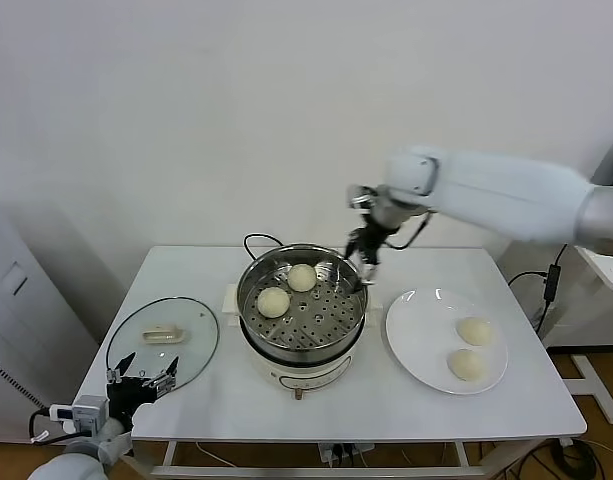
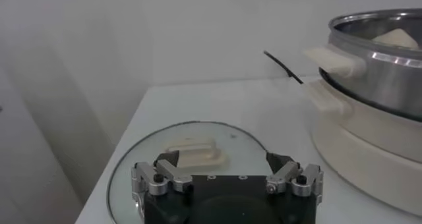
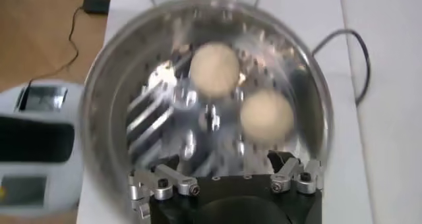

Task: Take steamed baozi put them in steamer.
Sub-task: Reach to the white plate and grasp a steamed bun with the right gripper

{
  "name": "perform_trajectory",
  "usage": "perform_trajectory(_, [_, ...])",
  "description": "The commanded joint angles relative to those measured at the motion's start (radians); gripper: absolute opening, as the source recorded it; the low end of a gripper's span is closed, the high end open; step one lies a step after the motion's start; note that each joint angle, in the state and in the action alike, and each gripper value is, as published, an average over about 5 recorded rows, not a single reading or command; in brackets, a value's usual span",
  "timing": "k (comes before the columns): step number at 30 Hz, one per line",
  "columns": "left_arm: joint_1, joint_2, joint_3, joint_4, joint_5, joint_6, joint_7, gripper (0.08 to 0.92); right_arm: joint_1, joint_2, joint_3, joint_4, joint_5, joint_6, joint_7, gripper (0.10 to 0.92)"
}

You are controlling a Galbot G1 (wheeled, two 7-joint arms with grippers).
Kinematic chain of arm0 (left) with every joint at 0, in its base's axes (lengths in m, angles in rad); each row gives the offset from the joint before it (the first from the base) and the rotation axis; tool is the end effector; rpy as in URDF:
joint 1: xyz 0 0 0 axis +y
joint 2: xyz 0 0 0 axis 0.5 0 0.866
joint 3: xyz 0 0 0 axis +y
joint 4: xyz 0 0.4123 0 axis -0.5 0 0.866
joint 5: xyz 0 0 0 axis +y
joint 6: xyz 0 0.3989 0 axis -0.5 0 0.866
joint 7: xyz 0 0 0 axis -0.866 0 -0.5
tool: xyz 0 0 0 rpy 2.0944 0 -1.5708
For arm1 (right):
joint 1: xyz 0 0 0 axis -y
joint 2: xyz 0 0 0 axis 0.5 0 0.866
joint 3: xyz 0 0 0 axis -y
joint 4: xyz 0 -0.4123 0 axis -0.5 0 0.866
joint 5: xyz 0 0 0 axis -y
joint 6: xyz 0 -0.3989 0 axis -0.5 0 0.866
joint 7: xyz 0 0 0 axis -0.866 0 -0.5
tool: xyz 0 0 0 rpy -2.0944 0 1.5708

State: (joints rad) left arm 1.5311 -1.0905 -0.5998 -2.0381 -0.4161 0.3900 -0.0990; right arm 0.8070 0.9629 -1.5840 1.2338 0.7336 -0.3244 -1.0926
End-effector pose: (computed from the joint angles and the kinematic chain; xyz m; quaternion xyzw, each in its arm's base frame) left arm 0.2242 0.1315 -0.3367 -0.0203 -0.9773 -0.0471 0.2055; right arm 0.6601 -0.0453 -0.0083 0.5590 -0.5628 0.4691 0.3883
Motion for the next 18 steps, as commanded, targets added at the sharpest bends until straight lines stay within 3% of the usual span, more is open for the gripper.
perform_trajectory(1, [0.006,0.001,-0.003,-0.007,-0.001,0.001,-0.001,0.823,0.029,-0.272,-0.018,0.053,-0.219,0.118,-0.131,0.823])
perform_trajectory(9, [0.003,0.0,-0.002,-0.009,-0.003,0.003,-0.001,0.823,-0.178,-0.406,0.12,0.035,-0.412,0.212,-0.129,0.823])
perform_trajectory(18, [0.006,-0.003,-0.003,-0.014,-0.002,0.006,-0.001,0.823,-0.403,-0.416,0.312,-0.038,-0.562,0.291,-0.117,0.823])
